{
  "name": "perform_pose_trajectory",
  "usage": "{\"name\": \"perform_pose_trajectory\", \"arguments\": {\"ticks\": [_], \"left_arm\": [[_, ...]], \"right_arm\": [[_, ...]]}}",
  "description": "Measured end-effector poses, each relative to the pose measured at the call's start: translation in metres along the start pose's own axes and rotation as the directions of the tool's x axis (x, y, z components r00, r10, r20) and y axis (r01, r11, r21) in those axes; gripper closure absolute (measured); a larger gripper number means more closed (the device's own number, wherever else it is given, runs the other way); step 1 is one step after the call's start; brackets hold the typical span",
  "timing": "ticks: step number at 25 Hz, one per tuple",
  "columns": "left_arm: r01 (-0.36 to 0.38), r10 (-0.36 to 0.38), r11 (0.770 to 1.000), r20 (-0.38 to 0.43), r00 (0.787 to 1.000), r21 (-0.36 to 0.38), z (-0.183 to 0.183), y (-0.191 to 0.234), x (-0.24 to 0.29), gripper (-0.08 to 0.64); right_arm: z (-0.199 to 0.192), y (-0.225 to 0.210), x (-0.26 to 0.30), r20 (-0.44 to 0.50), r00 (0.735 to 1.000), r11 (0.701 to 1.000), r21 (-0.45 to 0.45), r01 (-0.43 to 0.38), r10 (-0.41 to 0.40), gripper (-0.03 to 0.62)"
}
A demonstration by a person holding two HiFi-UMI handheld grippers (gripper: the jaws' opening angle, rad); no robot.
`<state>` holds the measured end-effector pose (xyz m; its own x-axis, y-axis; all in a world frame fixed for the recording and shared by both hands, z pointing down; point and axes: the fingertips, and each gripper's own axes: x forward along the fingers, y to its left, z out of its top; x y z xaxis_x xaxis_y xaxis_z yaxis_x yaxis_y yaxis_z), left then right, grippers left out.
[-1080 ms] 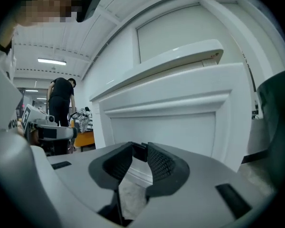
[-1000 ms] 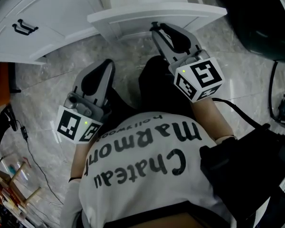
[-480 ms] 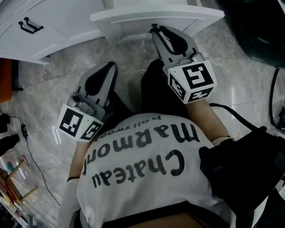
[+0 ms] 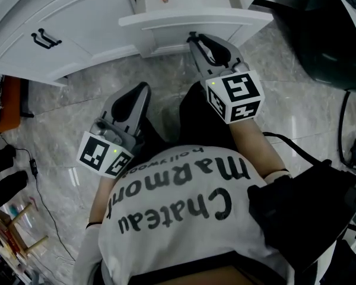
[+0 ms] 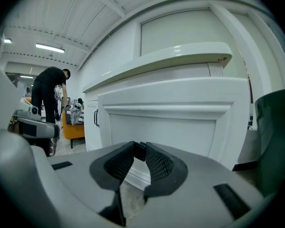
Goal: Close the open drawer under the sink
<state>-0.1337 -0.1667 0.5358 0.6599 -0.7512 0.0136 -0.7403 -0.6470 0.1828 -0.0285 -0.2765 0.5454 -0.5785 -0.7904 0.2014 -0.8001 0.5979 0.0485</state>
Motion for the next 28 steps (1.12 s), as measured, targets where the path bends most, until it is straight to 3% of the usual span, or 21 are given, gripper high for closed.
{"name": "perform_pose_trajectory", "arguments": {"ticks": [11, 16, 28], "left_arm": [[-0.024, 0.025, 0.999, 0.022, 0.999, -0.021, 0.001, 0.001, 0.015, 0.552], [-0.037, 0.038, 0.999, 0.031, 0.999, -0.030, 0.017, 0.009, 0.020, 0.552], [-0.046, 0.047, 0.998, 0.010, 0.999, -0.030, 0.012, 0.014, 0.025, 0.552]], "right_arm": [[0.000, -0.009, 0.013, -0.012, 1.000, 0.999, -0.045, -0.008, 0.007, 0.508], [0.014, -0.015, 0.025, -0.017, 1.000, 1.000, -0.028, -0.014, 0.013, 0.508], [0.016, -0.021, 0.045, -0.047, 0.997, 0.998, -0.006, -0.056, 0.056, 0.508]]}}
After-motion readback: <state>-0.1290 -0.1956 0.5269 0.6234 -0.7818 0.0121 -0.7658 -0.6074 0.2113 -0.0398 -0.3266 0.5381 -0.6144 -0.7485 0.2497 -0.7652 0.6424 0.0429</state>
